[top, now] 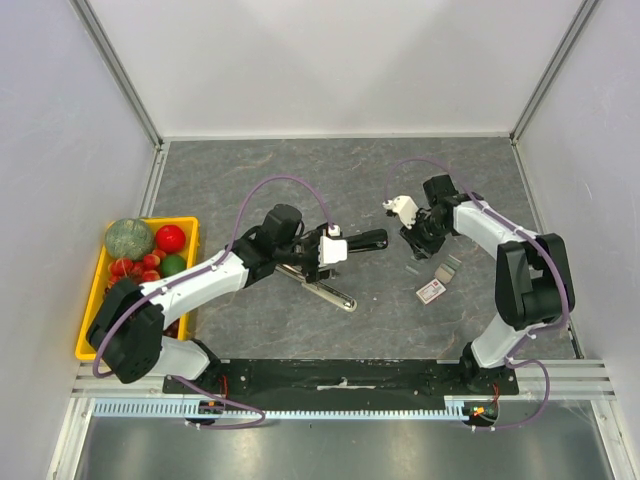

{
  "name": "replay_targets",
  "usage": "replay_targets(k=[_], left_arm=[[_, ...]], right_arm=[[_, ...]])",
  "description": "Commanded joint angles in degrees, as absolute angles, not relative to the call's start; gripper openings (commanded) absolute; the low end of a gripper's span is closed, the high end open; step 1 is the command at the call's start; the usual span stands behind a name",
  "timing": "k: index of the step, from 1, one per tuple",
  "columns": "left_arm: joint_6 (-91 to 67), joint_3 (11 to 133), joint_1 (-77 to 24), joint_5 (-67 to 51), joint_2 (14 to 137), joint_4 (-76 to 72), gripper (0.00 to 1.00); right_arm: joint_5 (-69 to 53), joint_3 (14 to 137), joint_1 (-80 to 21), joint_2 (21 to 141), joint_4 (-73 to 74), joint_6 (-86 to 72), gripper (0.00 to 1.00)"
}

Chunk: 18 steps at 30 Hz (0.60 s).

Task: Load the staples into the stapler
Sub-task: Pick up the staple from the center of the board.

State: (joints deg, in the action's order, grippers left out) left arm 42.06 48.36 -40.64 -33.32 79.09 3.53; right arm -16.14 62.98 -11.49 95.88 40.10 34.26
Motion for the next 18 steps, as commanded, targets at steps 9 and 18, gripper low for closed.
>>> replay_targets(k=[9, 18], left_arm=[[39.0, 48.4, -41.6, -33.7, 77.9, 0.4, 0.77], [38.9, 48.6, -41.8, -33.7, 78.0, 0.6, 0.77]], right_arm=[[-14.1, 61.2, -11.6, 98.5, 40.1, 36.6, 0.39], [-11.0, 60.6, -12.8, 100.5, 38.5, 35.9, 0.39]])
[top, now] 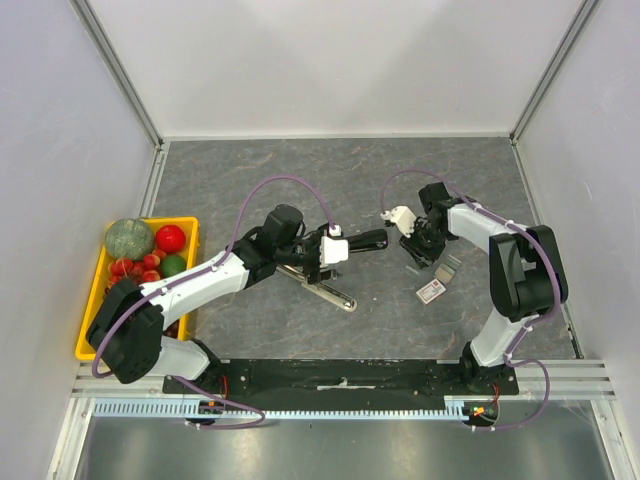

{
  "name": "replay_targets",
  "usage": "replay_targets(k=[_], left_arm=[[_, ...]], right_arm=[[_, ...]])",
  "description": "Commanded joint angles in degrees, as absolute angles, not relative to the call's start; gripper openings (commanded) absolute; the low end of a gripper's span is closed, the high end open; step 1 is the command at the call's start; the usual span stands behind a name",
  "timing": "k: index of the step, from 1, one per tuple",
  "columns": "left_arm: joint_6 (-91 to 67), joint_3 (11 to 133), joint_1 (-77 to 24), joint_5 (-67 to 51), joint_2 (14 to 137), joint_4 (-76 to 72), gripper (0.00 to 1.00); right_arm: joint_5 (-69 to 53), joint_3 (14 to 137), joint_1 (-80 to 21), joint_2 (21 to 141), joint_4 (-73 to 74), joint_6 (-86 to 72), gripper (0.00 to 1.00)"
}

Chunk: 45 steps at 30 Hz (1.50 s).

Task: Load the staples into the stapler
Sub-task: Pick up the staple from the center of the board.

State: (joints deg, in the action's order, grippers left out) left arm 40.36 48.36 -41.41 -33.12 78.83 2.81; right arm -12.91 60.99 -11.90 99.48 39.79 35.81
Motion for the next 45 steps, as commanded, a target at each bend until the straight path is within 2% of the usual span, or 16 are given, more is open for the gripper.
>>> replay_targets(k=[1, 8, 29, 36, 45], left_arm=[[38.9, 48.5, -41.8, -33.5, 78.1, 0.7, 0.77], [39.2, 48.4, -41.8, -33.1, 78.4, 1.0, 0.77], [41.6, 50.0, -41.9, -35.1, 78.9, 2.6, 0.77], [43.1, 52.7, -42.5, -34.0, 80.8, 3.9, 0.77], [46.5, 57.7, -45.9, -29.6, 84.5, 3.7, 0.73]], right_arm=[[-10.6, 60.4, -13.4, 100.6, 38.4, 35.9, 0.38], [-8.4, 60.0, -15.1, 100.9, 37.3, 35.4, 0.28], [-14.1, 62.4, -14.9, 97.5, 39.5, 35.7, 0.17], [-20.7, 67.3, -11.7, 94.5, 44.1, 35.7, 0.16], [-40.9, 76.6, -11.2, 94.2, 58.4, 37.3, 0.16]])
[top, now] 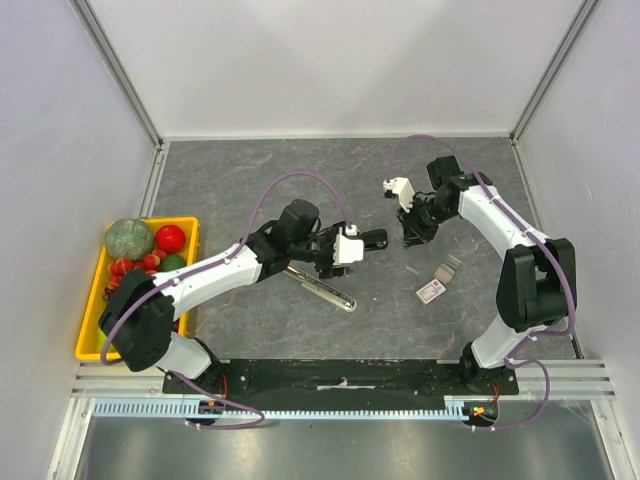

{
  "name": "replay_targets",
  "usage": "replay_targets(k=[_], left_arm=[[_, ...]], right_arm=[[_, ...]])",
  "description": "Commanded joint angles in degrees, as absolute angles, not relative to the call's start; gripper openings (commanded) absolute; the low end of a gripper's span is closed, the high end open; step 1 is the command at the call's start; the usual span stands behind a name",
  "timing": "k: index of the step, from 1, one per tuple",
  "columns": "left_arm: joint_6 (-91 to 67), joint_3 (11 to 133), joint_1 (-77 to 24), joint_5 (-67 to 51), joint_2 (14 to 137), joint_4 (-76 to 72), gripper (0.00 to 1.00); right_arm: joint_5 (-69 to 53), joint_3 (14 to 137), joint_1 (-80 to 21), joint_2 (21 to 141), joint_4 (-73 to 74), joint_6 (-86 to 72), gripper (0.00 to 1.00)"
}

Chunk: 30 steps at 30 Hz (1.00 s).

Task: Load the staples into the stapler
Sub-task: Pick up the staple from the center of the board.

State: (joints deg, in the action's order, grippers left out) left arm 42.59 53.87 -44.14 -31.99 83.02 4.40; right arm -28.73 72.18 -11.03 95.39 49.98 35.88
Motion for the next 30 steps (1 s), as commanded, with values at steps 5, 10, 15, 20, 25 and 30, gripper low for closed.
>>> replay_targets(k=[5, 10, 15, 20, 25, 30], left_arm=[[49.7, 59.5, -48.4, -24.1, 85.6, 3.4, 0.70], [55.2, 60.3, -52.0, -16.0, 86.5, 3.7, 0.69], [58.8, 61.8, -55.1, -10.1, 88.1, 3.1, 0.68], [61.3, 62.8, -57.0, -4.6, 89.8, 0.5, 0.68], [62.4, 64.1, -58.0, -2.2, 91.7, 0.2, 0.67], [62.8, 65.0, -59.3, -1.2, 93.0, 0.3, 0.66]], right_arm=[[-47.0, 77.8, -11.3, 94.9, 63.8, 40.3, 0.16], [-51.3, 79.7, -11.8, 96.1, 68.9, 43.8, 0.16], [-52.8, 80.5, -12.8, 96.8, 72.2, 45.8, 0.16], [-53.9, 80.6, -13.4, 97.5, 74.6, 48.0, 0.16], [-54.2, 80.5, -14.1, 97.4, 76.1, 49.4, 0.16], [-54.9, 80.4, -14.1, 97.6, 76.4, 49.7, 0.17]])
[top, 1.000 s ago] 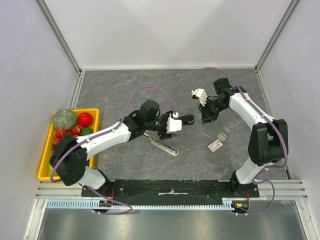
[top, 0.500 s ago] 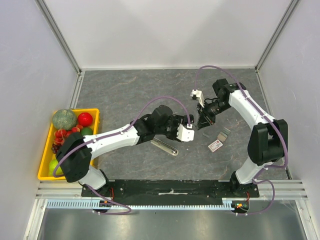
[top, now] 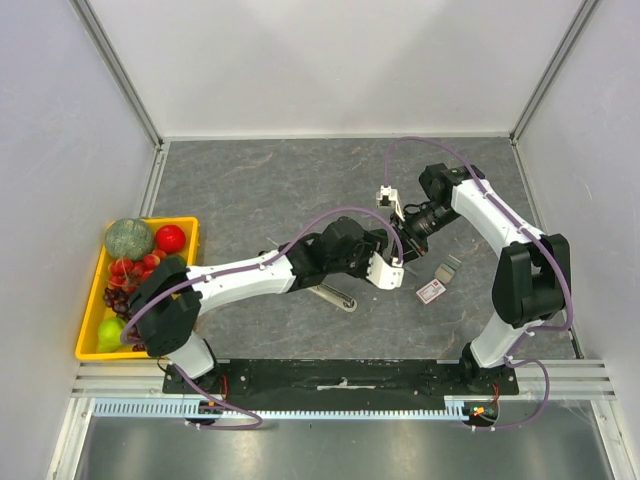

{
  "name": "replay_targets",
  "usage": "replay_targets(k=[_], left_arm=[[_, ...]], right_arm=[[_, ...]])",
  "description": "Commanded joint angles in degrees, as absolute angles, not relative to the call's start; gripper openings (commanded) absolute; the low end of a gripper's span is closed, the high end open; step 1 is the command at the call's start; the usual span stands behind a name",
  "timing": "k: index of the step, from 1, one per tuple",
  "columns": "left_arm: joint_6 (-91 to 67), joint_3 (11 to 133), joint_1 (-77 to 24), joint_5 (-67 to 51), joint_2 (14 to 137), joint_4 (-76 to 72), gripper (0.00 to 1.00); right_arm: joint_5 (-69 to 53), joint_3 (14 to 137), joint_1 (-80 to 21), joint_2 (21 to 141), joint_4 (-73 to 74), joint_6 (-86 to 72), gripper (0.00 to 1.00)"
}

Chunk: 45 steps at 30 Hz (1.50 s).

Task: Load the staples into the stapler
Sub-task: Pick up the staple from the center of the board.

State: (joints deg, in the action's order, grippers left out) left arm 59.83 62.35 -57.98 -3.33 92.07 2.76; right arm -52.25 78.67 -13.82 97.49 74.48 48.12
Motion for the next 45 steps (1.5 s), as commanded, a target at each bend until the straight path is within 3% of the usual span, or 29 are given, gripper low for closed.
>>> replay_targets(k=[1, 21, 29, 34, 38, 45], left_arm=[[62.8, 65.3, -59.6, -0.9, 93.4, 0.3, 0.66], [62.1, 68.3, -62.9, -1.6, 95.8, 5.9, 0.53], [62.4, 67.5, -62.9, -1.4, 95.4, 6.3, 0.35], [62.6, 66.6, -62.9, -1.6, 95.2, 6.4, 0.34], [62.4, 66.5, -62.9, -1.6, 95.1, 6.7, 0.26], [61.5, 66.3, -62.9, -1.8, 94.8, 7.4, 0.16]], right_arm=[[-55.1, 80.4, -14.1, 97.7, 76.4, 49.8, 0.16], [-55.5, 80.3, -14.1, 98.5, 78.0, 51.9, 0.17], [-55.2, 80.9, -13.9, 98.0, 79.3, 52.6, 0.17], [-55.4, 81.4, -13.5, 98.0, 79.8, 53.0, 0.17], [-55.4, 82.1, -13.4, 98.1, 80.3, 53.3, 0.25], [-55.4, 83.2, -12.7, 98.1, 81.1, 53.7, 0.26]])
